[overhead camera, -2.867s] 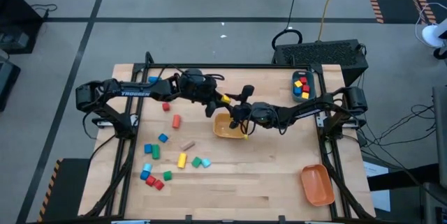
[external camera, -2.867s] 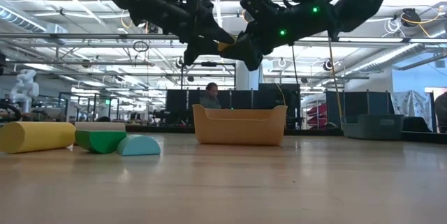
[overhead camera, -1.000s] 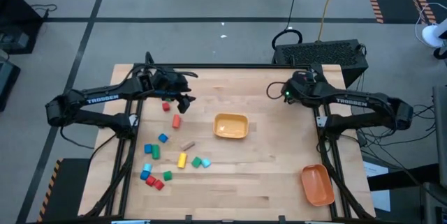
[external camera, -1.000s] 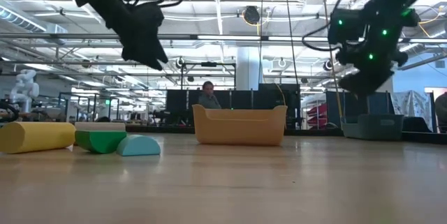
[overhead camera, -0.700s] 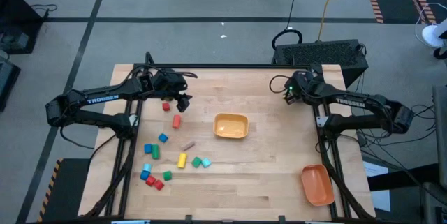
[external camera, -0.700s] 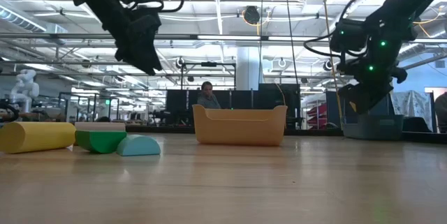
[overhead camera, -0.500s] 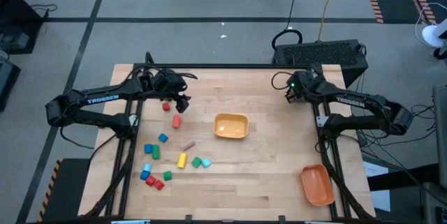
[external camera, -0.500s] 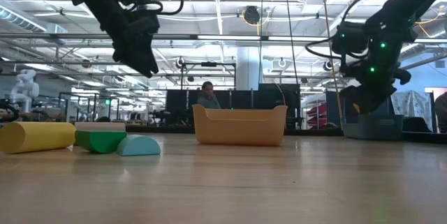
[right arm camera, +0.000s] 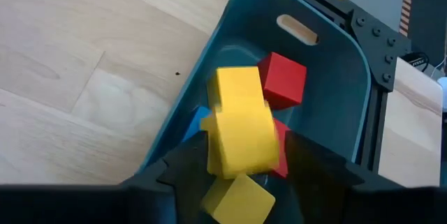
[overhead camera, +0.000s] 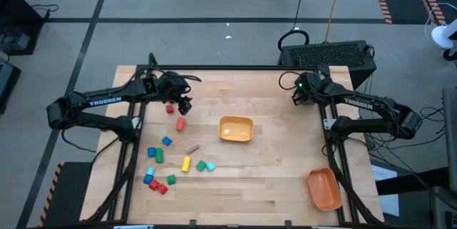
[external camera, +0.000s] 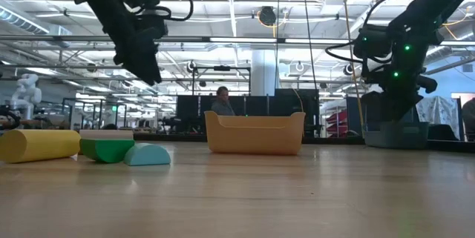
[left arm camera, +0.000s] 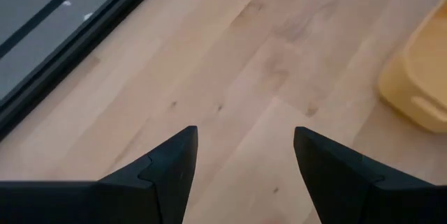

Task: Sort blocks by size
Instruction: Put the yellow square block into the blue bin, then put the green square block into the blue bin

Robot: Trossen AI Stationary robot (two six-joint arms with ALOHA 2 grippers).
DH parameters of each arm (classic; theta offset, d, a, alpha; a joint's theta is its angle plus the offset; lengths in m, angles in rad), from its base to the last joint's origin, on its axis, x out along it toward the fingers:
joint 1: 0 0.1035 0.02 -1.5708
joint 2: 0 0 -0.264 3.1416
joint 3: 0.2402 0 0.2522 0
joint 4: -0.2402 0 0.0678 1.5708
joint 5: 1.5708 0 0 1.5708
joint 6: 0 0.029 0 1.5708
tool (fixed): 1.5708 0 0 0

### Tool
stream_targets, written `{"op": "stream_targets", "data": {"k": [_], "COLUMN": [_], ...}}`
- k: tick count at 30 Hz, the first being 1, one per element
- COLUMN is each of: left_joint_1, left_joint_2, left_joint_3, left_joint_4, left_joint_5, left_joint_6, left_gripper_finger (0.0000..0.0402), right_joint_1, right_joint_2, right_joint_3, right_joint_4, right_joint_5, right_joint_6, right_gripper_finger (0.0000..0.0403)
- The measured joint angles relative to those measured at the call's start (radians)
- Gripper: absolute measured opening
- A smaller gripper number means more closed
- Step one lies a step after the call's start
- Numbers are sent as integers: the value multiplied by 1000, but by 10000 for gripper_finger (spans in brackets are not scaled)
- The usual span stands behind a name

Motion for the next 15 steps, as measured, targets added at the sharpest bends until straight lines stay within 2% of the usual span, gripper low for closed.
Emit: {"op": "stream_targets", "data": {"k": [8, 13, 15], "left_joint_1": [0, 0, 0], "left_joint_2": [0, 0, 0], "left_joint_3": [0, 0, 0], "left_joint_4": [-23, -23, -23], "left_joint_5": [-33, -126, -134], "left_joint_6": [-1, -52, -54], "left_gripper_finger": [240, 240, 240], "right_joint_1": [15, 50, 70], "right_joint_2": [-6, -55, -87], "right_joint_3": [0, 0, 0], "right_joint_4": [39, 148, 180], "right_joint_5": [6, 15, 14], "right_joint_6": [-5, -42, -45], "right_gripper_finger": [212, 214, 214]}}
